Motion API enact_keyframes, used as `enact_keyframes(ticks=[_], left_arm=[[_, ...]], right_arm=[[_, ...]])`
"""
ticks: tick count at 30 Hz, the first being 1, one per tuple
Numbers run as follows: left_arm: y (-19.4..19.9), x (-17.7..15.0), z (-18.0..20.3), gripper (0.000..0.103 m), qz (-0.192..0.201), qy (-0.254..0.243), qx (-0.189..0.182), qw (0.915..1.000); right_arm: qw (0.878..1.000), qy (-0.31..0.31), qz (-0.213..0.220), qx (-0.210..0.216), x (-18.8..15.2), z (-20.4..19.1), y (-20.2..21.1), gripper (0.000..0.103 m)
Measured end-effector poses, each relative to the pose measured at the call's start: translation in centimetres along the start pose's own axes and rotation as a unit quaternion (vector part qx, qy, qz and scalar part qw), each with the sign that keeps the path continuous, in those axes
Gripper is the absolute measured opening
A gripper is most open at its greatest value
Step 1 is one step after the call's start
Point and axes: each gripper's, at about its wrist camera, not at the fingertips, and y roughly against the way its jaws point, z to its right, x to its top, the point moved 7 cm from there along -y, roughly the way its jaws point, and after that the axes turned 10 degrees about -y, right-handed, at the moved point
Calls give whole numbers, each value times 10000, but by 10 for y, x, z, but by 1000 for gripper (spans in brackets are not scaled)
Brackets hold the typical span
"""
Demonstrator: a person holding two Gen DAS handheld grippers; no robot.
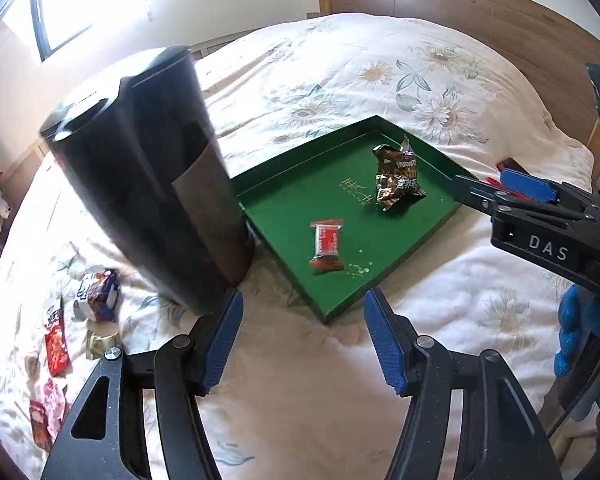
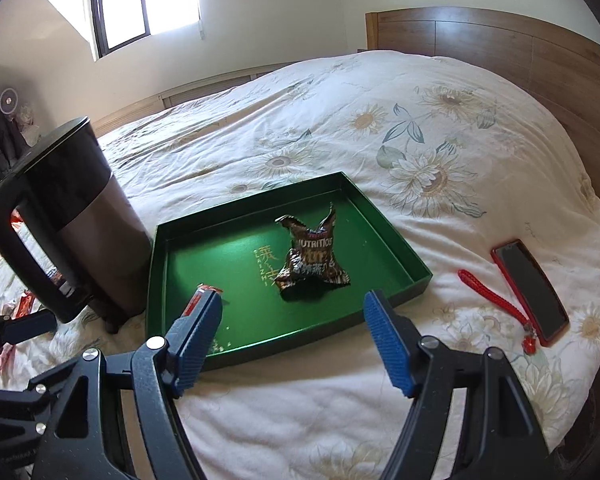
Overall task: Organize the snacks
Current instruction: 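Lift both open tools away from the tray back toward the snacks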
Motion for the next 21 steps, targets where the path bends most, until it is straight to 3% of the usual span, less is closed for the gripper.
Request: enact_keyframes(ticks=[9,21], left_arm=[[35,-65,-65,57,-145,463,397,9980],[87,-154,-151,57,-198,1146,919,9890]], right_arm=[[9988,237,-139,408,-42,-56,44,103],[9952,658,-284,672,-82,-124,83,103]])
